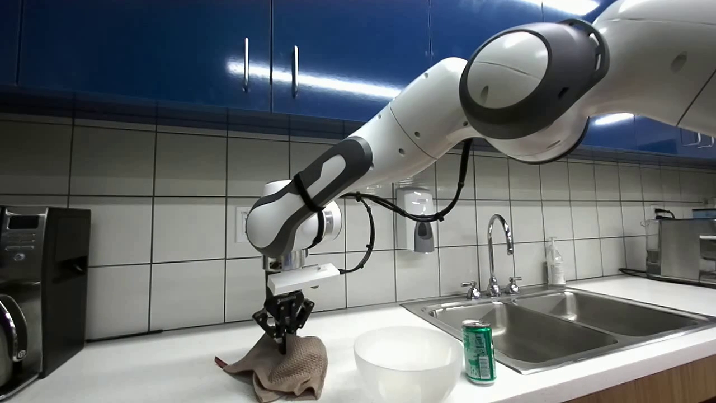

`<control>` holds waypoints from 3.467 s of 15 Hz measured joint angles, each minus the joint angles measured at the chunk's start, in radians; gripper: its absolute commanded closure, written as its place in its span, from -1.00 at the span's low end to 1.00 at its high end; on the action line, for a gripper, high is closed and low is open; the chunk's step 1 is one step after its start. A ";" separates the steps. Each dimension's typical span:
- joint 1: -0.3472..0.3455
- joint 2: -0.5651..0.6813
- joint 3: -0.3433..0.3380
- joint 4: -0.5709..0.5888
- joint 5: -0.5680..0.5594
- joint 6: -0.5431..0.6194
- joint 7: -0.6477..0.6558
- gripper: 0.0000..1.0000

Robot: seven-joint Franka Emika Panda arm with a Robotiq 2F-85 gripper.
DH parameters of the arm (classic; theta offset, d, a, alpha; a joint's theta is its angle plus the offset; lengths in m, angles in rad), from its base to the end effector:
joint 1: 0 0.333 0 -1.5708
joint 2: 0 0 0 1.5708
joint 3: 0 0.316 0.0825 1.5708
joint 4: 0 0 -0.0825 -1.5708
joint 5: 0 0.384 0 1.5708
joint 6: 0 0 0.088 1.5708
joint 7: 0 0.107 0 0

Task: Put the towel in the bowl

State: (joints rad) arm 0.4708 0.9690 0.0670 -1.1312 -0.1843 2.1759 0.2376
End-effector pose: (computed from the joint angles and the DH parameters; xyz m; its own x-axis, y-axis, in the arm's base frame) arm 0.6786 0.3775 0.2223 0.9272 0.3619 0.0963 0.3548 -0.9312 0.0834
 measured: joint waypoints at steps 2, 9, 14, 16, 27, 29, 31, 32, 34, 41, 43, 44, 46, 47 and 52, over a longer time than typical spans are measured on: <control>0.000 -0.002 -0.001 0.002 0.000 -0.009 0.001 0.98; 0.010 -0.074 -0.001 0.001 0.000 -0.084 0.015 0.98; 0.036 -0.172 0.000 -0.020 0.001 -0.119 0.052 0.98; 0.047 -0.223 0.000 -0.043 0.001 -0.122 0.073 0.98; 0.058 -0.585 -0.017 -0.289 0.001 -0.144 0.150 0.98; 0.053 -0.640 -0.026 -0.353 0.002 -0.144 0.153 0.98; 0.040 -0.686 -0.026 -0.414 0.002 -0.144 0.155 0.98; 0.024 -0.706 -0.016 -0.441 0.002 -0.144 0.157 0.98; -0.009 -0.741 -0.006 -0.491 0.002 -0.144 0.160 0.98; -0.113 -0.847 0.005 -0.642 0.002 -0.143 0.171 0.98; -0.130 -0.878 0.007 -0.679 0.002 -0.143 0.173 0.98; -0.138 -0.894 0.010 -0.697 0.002 -0.143 0.174 0.98; -0.150 -0.925 0.018 -0.733 0.002 -0.143 0.174 0.98; -0.156 -0.939 0.023 -0.750 0.002 -0.143 0.175 0.98; -0.181 -0.970 0.042 -0.834 0.008 -0.126 0.183 0.98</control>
State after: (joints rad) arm 0.2895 -0.0008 0.1092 -1.9647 -0.1764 2.0497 0.4203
